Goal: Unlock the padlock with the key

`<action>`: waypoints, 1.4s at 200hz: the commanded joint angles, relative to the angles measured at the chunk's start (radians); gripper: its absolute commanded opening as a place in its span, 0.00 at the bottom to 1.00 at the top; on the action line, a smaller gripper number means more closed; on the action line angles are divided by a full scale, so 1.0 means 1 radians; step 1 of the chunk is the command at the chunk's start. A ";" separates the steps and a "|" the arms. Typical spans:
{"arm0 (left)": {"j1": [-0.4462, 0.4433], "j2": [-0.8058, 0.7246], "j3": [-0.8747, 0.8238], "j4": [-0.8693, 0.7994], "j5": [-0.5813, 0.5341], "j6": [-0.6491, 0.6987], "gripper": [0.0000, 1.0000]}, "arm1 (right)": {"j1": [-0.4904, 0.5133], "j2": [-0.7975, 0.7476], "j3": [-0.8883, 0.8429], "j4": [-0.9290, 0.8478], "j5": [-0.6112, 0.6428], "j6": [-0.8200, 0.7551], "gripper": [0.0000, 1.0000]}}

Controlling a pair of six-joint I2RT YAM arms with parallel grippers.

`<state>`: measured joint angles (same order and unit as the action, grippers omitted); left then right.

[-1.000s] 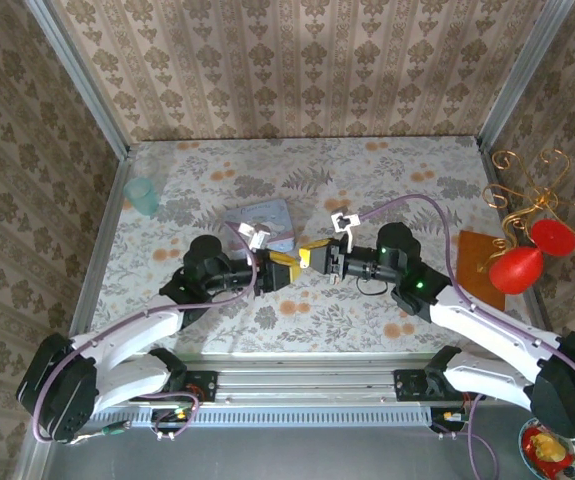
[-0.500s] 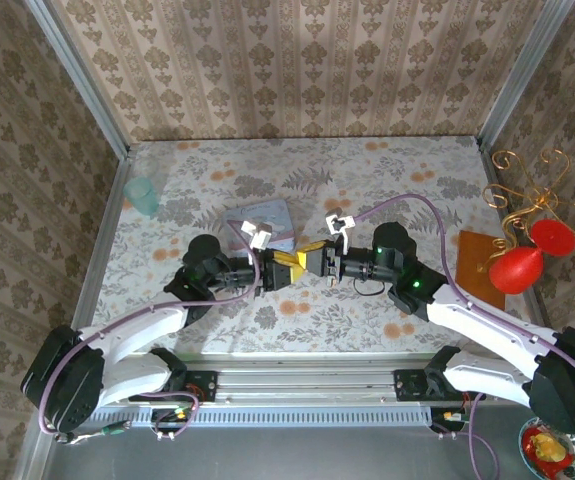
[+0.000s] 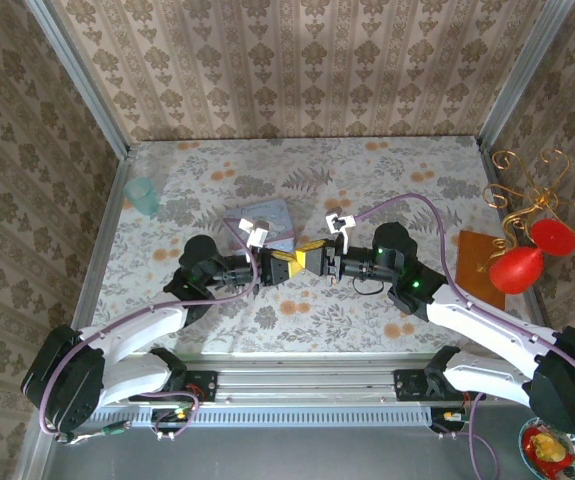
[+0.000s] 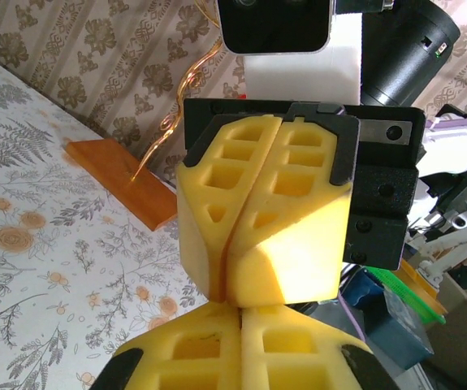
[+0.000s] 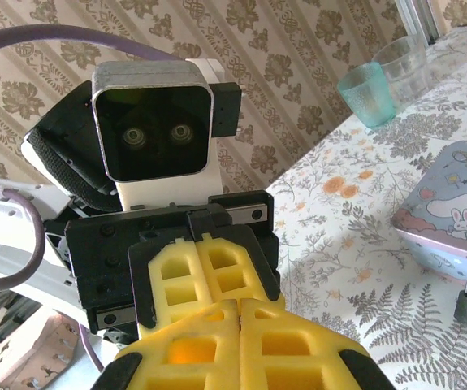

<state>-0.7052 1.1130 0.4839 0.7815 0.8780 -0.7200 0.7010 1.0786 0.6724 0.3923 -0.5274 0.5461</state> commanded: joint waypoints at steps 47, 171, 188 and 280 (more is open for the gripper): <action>0.001 0.002 -0.010 0.061 -0.067 -0.026 0.00 | 0.007 0.010 0.004 0.010 0.078 0.052 0.31; -0.010 0.099 -0.069 0.508 -0.310 -0.361 0.00 | -0.032 0.060 -0.144 0.505 0.100 0.402 0.28; -0.011 0.074 -0.064 0.500 -0.306 -0.360 0.00 | -0.031 0.056 -0.148 0.500 0.108 0.398 0.27; -0.037 0.074 -0.031 0.505 -0.283 -0.381 0.00 | -0.020 0.075 -0.120 0.529 0.072 0.413 0.26</action>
<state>-0.7345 1.1995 0.4194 1.2320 0.5789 -1.0885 0.6704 1.1435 0.5301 0.8757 -0.4263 0.9474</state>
